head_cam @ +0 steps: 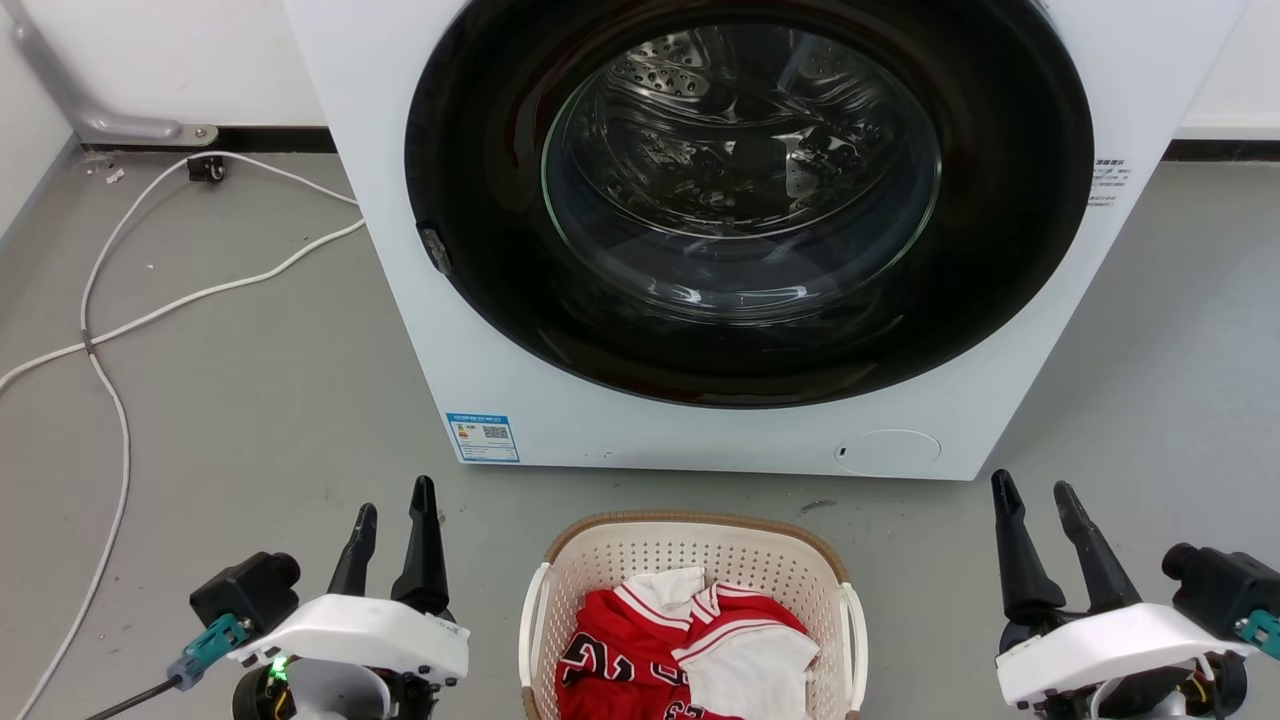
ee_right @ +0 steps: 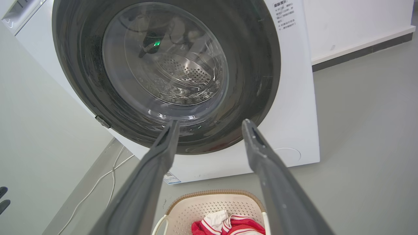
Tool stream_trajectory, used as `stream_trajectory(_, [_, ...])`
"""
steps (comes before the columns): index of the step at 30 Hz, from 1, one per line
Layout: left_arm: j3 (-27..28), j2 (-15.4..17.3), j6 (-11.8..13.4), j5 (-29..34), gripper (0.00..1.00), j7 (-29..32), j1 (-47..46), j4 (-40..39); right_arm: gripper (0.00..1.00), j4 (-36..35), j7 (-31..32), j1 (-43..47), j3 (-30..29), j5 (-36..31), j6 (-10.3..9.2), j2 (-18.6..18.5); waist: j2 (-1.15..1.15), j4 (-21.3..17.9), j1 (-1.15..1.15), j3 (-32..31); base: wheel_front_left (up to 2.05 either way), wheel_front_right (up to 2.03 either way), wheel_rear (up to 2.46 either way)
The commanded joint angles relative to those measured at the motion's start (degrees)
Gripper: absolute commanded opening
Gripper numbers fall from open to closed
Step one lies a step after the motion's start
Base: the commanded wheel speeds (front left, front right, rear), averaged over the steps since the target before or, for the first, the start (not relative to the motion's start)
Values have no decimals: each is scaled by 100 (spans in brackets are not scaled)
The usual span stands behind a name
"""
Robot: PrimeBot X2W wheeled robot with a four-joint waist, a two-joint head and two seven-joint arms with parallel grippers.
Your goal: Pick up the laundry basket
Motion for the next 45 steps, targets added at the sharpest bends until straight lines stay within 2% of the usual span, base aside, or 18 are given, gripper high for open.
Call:
stream_trajectory(1, [-22,16,39,184,100,-64,-27,-48,100,-94,-62,-33,27,-218,0,-15,0,-1,0,4,0,0,0])
stream_trajectory(13, [-134,17,93,942,100,-255,29,-30,100,-78,-250,60,50,-1020,0,-15,0,-4,0,35,0,0,0])
stream_trajectory(33, [-286,19,92,1930,100,-511,141,-98,100,-247,-512,221,115,-1925,0,-14,0,29,0,46,0,0,0])
stream_trajectory(45, [-358,20,183,2526,100,-661,188,-73,100,-263,-663,304,130,-2431,-1,-13,0,29,0,51,0,0,0])
